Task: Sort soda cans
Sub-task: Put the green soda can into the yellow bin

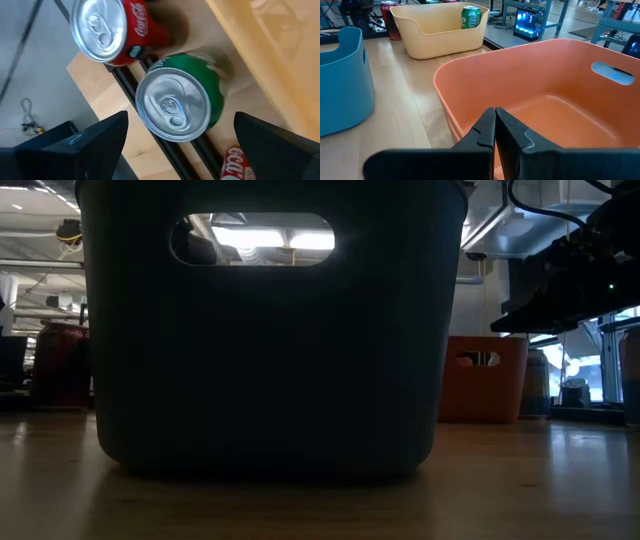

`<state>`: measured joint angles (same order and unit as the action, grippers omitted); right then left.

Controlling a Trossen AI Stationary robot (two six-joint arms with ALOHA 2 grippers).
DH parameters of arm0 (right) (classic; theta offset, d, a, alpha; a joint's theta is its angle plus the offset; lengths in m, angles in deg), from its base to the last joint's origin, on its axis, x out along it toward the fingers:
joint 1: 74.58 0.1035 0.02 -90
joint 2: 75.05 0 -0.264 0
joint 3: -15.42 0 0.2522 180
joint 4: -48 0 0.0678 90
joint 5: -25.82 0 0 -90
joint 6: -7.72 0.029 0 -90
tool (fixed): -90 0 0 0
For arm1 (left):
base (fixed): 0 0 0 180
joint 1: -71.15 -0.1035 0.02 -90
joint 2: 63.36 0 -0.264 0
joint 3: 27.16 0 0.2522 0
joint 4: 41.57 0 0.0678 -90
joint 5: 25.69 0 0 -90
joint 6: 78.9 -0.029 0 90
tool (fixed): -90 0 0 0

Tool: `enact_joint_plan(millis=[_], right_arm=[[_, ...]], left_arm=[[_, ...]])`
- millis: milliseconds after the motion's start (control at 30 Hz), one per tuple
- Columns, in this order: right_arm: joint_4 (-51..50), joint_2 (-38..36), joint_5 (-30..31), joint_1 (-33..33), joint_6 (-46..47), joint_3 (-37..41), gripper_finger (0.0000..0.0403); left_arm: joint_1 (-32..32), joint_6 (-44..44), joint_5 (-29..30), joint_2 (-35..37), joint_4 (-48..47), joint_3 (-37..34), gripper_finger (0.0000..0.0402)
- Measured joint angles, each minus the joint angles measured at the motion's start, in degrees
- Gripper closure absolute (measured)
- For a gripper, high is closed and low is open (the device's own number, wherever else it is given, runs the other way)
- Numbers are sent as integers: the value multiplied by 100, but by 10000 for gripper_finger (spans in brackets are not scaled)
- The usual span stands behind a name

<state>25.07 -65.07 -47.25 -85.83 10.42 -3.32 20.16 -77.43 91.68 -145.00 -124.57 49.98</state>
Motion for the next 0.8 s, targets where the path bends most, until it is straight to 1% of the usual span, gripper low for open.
enact_joint_plan(millis=[67,200,467,800], right_arm=[[0,2,-5,0,0,0,391],[0,2,-7,0,11,0,391],[-2,0,-53,0,17,0,391],[-42,0,-149,0,24,0,391]], left_arm=[[14,115,99,2,131,-18,57],[14,263,113,0,277,-20,64],[-1,362,115,-79,282,-20,66],[-54,695,185,-539,176,4,67]])
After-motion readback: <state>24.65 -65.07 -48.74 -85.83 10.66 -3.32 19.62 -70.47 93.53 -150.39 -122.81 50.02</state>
